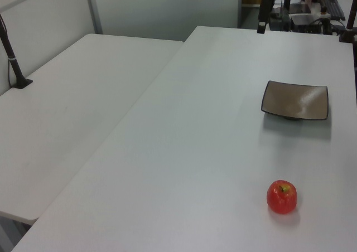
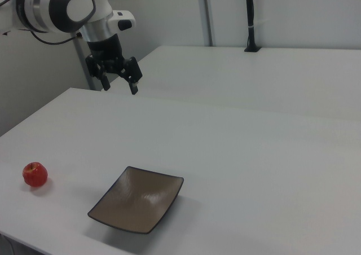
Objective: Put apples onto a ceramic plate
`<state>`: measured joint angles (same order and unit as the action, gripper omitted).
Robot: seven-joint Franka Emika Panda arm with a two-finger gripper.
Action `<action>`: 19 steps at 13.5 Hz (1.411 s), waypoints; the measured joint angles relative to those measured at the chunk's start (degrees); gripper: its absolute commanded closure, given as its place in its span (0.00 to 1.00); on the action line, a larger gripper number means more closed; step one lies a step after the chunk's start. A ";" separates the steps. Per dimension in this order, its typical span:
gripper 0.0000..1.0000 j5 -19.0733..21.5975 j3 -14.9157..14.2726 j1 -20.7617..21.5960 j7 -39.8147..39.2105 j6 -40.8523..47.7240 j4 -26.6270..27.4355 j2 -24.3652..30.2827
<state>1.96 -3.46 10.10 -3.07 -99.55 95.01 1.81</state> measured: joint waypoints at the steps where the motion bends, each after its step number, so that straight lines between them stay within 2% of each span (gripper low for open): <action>1: 0.00 0.00 0.00 0.01 -0.08 0.00 0.00 0.01; 19: 0.00 0.00 0.33 0.31 -0.93 0.29 -0.02 0.54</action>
<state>1.96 -3.12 10.41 -4.01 -99.26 94.99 2.34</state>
